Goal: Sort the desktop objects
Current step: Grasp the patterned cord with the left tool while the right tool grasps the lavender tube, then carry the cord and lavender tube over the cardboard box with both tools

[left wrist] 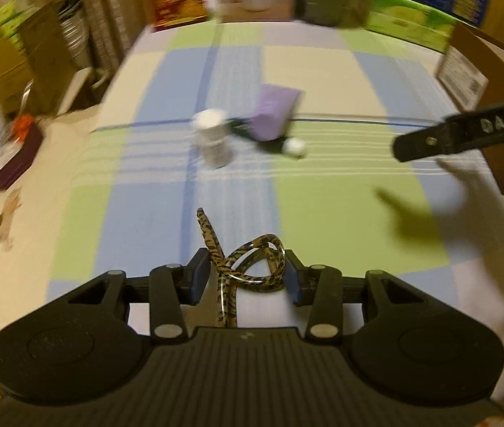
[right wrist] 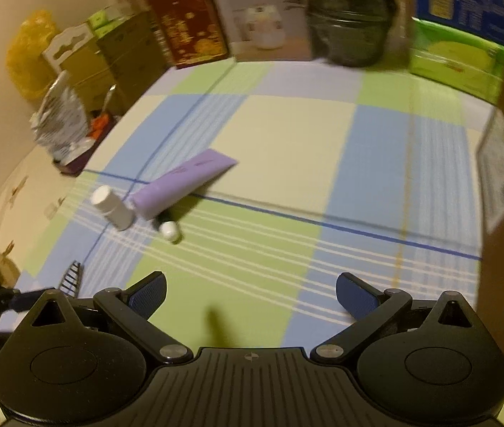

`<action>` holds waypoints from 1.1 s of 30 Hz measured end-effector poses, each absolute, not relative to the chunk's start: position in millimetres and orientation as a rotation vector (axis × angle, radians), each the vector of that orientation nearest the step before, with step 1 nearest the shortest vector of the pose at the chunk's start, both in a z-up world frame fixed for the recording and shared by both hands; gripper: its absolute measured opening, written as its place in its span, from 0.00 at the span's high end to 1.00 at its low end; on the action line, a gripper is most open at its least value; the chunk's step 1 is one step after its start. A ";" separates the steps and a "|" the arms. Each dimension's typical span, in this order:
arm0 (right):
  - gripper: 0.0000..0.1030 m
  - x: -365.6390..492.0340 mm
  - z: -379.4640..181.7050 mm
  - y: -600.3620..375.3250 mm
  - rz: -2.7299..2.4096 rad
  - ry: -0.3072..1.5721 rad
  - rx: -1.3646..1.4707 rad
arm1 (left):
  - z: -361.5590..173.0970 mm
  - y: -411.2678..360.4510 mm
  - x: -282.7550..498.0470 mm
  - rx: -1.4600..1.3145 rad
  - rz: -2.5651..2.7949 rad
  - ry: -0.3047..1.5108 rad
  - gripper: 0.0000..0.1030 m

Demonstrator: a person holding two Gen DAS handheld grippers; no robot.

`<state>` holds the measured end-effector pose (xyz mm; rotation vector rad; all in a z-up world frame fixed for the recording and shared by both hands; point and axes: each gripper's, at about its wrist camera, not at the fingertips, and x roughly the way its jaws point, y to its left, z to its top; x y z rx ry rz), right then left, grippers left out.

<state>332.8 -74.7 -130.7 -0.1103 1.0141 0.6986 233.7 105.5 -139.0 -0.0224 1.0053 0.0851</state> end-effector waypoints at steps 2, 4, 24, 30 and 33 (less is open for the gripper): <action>0.05 330.1 -131.3 -65.4 0.728 1.009 -0.122 | -138.6 120.5 229.0 -0.058 0.137 1.003 0.63; 0.12 329.2 -131.3 -54.1 0.751 1.004 -0.132 | -138.4 135.0 227.5 -0.093 0.185 0.996 0.63; 0.59 406.1 -158.3 35.5 0.648 1.124 0.076 | -137.0 180.5 242.1 -0.230 0.248 0.968 0.63; 0.72 406.9 -153.3 23.0 0.678 1.131 -0.075 | -138.1 178.2 242.1 -0.224 0.231 0.975 0.63; 0.73 398.1 -158.0 1.9 0.682 1.133 -0.147 | -138.2 175.6 242.6 -0.206 0.225 0.977 0.63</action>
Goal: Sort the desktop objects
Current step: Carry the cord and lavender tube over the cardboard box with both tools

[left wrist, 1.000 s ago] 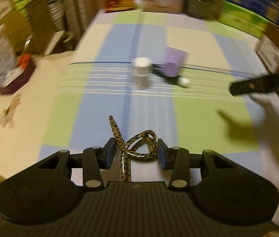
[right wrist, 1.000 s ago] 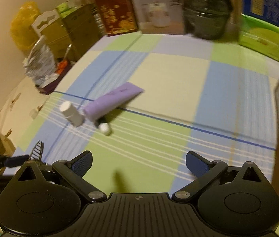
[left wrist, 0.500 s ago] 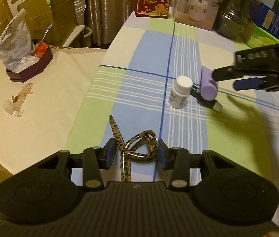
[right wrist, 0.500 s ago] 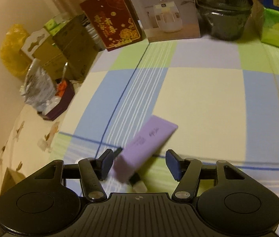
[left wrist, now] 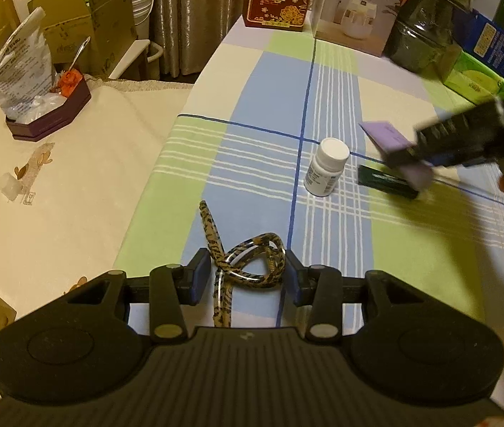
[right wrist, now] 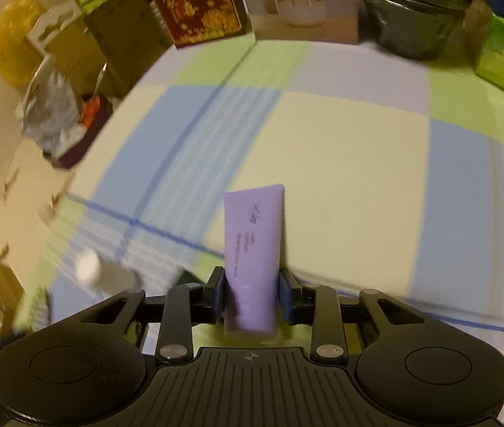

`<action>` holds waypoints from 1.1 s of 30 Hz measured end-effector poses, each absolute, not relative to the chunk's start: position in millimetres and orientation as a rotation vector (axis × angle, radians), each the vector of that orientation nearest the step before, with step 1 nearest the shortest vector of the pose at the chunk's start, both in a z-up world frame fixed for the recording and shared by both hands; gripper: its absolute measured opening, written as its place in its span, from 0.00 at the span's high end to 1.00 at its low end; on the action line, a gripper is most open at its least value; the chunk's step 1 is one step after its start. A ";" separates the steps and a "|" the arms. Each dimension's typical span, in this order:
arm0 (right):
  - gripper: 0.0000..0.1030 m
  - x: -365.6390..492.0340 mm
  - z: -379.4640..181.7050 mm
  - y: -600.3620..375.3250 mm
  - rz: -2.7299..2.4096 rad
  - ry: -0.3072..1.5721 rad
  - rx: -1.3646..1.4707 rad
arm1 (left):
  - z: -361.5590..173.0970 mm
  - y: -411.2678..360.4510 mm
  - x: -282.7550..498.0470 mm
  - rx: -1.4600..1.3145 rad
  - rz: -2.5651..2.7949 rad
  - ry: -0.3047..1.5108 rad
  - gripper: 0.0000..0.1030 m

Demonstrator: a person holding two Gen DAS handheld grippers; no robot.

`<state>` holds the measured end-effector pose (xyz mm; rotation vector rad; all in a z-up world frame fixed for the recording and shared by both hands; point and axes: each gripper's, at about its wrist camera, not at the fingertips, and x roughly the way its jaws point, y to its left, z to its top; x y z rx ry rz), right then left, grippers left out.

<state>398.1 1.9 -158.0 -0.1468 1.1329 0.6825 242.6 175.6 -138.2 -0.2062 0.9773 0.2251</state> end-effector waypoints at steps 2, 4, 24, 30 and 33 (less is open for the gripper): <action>0.73 389.3 -157.9 -17.0 0.679 1.128 -0.171 | -138.6 175.0 242.8 -0.203 0.219 0.981 0.64; 0.73 377.4 -156.9 -36.8 0.675 1.126 -0.180 | -140.1 175.0 242.2 -0.211 0.207 0.989 0.65; 0.58 280.4 -155.4 -97.9 0.645 1.005 -0.307 | -145.6 147.7 228.2 -0.171 0.132 1.053 0.64; 0.69 280.6 -158.4 -96.6 0.659 0.977 -0.327 | -147.5 140.8 234.5 -0.133 0.150 1.041 0.62; 0.69 276.9 -158.0 -98.8 0.670 0.978 -0.330 | -147.3 135.0 233.8 -0.123 0.141 1.034 0.63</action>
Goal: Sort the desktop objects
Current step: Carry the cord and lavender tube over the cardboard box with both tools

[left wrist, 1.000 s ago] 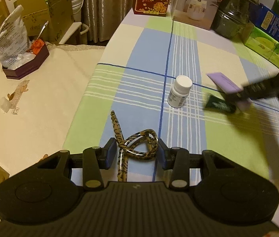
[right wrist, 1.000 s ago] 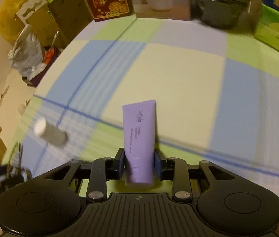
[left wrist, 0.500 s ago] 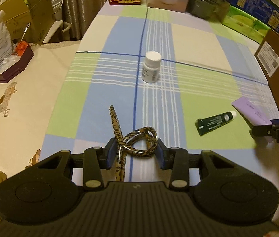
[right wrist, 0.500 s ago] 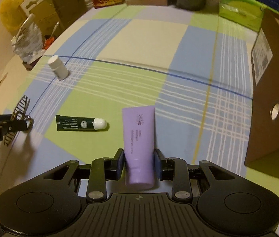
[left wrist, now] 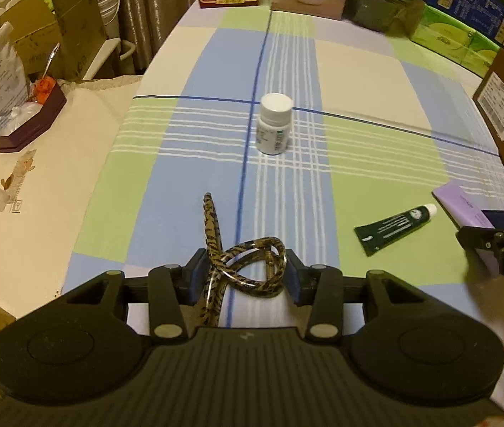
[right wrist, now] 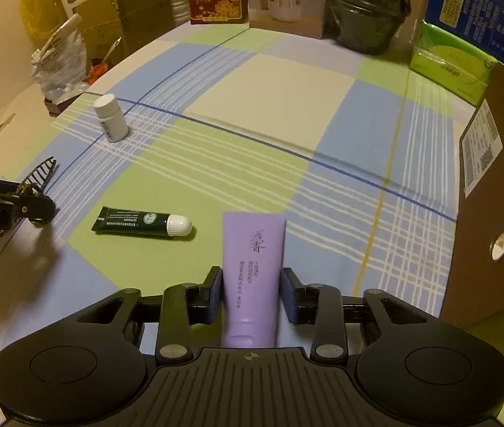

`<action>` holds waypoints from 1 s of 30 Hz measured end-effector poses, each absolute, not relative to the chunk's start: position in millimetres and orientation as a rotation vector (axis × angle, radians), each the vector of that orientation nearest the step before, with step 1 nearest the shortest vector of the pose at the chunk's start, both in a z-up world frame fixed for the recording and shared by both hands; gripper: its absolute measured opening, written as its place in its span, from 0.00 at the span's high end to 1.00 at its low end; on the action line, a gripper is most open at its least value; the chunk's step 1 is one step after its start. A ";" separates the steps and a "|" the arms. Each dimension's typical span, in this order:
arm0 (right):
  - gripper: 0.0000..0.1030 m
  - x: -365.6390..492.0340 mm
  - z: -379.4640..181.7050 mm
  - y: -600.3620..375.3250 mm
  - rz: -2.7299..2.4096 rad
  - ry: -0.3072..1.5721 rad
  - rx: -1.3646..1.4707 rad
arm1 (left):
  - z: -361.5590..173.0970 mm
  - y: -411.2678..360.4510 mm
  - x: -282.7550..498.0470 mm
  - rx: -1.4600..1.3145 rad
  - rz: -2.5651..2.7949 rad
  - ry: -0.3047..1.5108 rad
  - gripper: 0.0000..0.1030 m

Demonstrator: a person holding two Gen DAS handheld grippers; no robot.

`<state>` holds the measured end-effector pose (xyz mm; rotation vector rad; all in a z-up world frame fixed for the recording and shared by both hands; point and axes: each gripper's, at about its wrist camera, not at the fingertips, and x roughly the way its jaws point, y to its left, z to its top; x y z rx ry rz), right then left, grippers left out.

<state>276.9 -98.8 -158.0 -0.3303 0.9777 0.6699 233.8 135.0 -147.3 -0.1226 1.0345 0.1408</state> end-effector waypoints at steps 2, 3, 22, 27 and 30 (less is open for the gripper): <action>0.69 273.6 -157.3 -101.8 0.673 0.982 -0.332 | -146.7 129.7 230.5 -0.124 0.123 1.038 0.64; 0.69 271.3 -157.1 -104.6 0.673 0.986 -0.332 | -146.6 126.7 228.5 -0.118 0.119 1.039 0.64; 0.70 236.4 -134.7 -174.5 0.748 1.050 -0.241 | -127.8 46.1 182.3 -0.071 -0.015 1.058 0.64; 0.70 233.2 -116.1 -198.2 0.765 1.011 -0.195 | -110.4 21.3 186.0 -0.050 -0.062 1.015 0.64; 0.70 233.2 -107.1 -210.8 0.766 0.997 -0.173 | -100.3 6.6 189.3 -0.039 -0.090 0.989 0.64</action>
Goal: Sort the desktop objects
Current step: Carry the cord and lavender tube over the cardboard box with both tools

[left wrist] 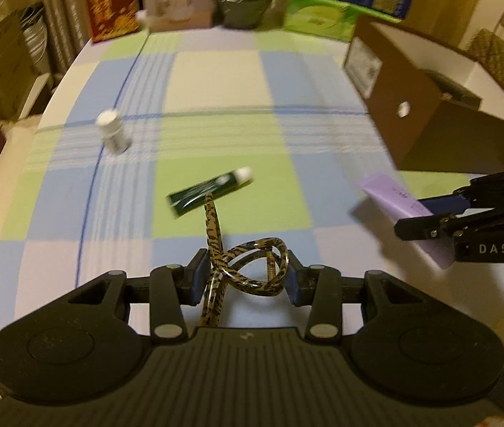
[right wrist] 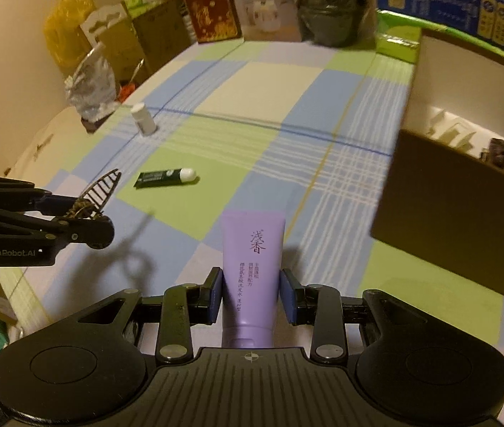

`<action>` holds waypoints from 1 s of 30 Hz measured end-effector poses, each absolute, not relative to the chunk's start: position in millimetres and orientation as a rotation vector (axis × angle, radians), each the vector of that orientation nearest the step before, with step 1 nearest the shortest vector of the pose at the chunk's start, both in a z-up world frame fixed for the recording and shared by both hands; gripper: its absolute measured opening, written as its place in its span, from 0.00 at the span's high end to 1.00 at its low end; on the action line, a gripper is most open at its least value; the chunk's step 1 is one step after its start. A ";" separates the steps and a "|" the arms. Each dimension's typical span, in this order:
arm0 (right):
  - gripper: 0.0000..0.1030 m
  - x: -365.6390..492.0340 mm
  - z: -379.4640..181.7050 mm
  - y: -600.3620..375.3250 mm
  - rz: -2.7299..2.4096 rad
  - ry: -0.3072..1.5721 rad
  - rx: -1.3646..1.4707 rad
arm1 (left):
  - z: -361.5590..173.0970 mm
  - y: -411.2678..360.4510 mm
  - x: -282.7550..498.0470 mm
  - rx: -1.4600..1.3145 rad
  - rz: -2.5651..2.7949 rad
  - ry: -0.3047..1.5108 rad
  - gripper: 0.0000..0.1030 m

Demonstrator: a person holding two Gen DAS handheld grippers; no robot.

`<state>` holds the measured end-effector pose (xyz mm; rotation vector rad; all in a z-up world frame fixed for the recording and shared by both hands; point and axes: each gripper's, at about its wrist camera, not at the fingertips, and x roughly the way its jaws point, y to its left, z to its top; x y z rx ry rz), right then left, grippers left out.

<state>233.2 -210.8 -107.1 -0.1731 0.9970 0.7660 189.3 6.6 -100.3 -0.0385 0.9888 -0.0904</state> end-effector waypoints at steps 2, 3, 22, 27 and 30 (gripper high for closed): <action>0.69 234.0 -102.3 -219.0 0.765 0.989 -0.157 | -93.3 -3.6 191.1 -0.030 -0.111 0.973 0.64; 0.69 234.9 -99.7 -223.3 0.764 0.984 -0.147 | -90.3 -8.1 192.0 -0.025 -0.120 0.966 0.64; 0.70 254.9 -33.0 -305.8 0.714 0.831 0.015 | -34.4 -95.6 225.7 0.031 -0.287 0.823 0.64; 0.70 271.1 -19.3 -335.3 0.648 0.798 0.045 | -24.1 -123.0 243.5 0.038 -0.338 0.795 0.64; 0.70 284.3 -13.1 -351.1 0.608 0.781 0.067 | -19.0 -140.3 256.1 0.049 -0.370 0.777 0.64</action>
